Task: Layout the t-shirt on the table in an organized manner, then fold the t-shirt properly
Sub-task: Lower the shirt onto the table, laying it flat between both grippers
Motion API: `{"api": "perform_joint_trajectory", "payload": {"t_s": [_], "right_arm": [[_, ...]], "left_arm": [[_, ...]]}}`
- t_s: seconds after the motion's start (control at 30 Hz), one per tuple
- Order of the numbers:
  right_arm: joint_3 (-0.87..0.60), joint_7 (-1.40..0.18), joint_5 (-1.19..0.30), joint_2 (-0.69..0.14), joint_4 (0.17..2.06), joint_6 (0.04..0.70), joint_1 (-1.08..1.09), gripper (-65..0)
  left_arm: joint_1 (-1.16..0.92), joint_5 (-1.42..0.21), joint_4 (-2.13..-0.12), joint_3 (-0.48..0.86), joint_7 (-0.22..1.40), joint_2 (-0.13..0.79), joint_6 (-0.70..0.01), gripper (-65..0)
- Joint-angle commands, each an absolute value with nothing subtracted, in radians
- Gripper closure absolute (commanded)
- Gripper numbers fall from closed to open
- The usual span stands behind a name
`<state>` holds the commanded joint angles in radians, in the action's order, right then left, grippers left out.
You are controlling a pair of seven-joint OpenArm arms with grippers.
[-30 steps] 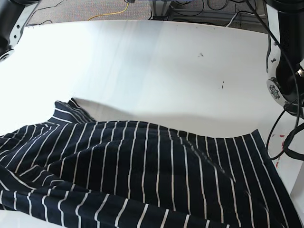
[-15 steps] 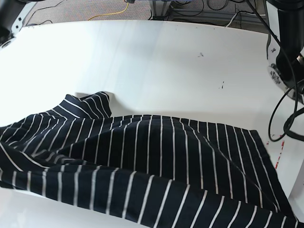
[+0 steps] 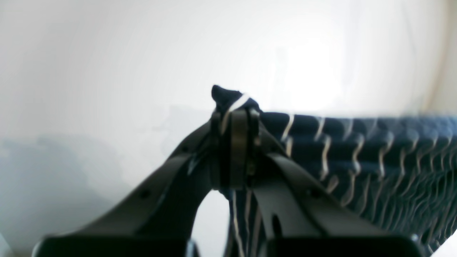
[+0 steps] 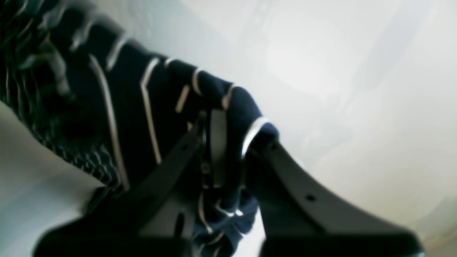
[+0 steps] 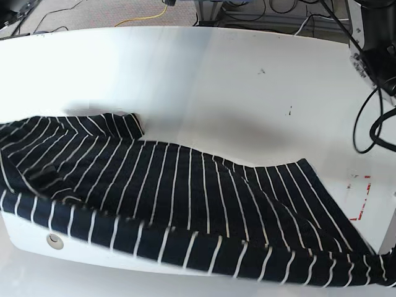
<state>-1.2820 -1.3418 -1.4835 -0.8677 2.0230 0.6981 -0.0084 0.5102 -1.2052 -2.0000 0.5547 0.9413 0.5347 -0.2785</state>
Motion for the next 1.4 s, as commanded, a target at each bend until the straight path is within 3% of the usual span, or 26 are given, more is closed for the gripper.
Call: {"api": "perform_joint_trajectory", "payload": {"t_s": [0.4, 0.6, 1.0, 1.23, 1.4], "right_arm": [[-1.484, -1.342, -1.484, -0.865, 2.023, 0.698, -0.203, -0.3], [-1.484, -1.342, -1.484, -0.834, 2.025, 0.698, -0.297, -0.3], [-1.484, -1.342, -1.484, -0.779, 2.025, 0.698, -0.441, -0.3], [-1.484, -1.340, -1.484, -0.777, 2.025, 0.698, -0.433, -0.3], [-1.428, -1.340, -1.484, -0.805, 2.022, 0.698, -0.278, -0.3]], "left_arm": [[0.406, -1.394, -2.002, 0.670, 0.941, 0.630, -0.278, 0.0], [0.323, -1.484, -2.006, 0.737, 0.941, 0.650, -0.278, 0.0], [0.131, -1.484, -2.011, 0.854, 0.941, 0.651, -0.278, 0.0], [0.065, -1.484, -2.006, 0.855, 0.940, 0.647, -0.278, 0.0], [0.084, -1.484, -2.005, 0.817, 0.934, 0.644, -0.277, 0.0]]}}
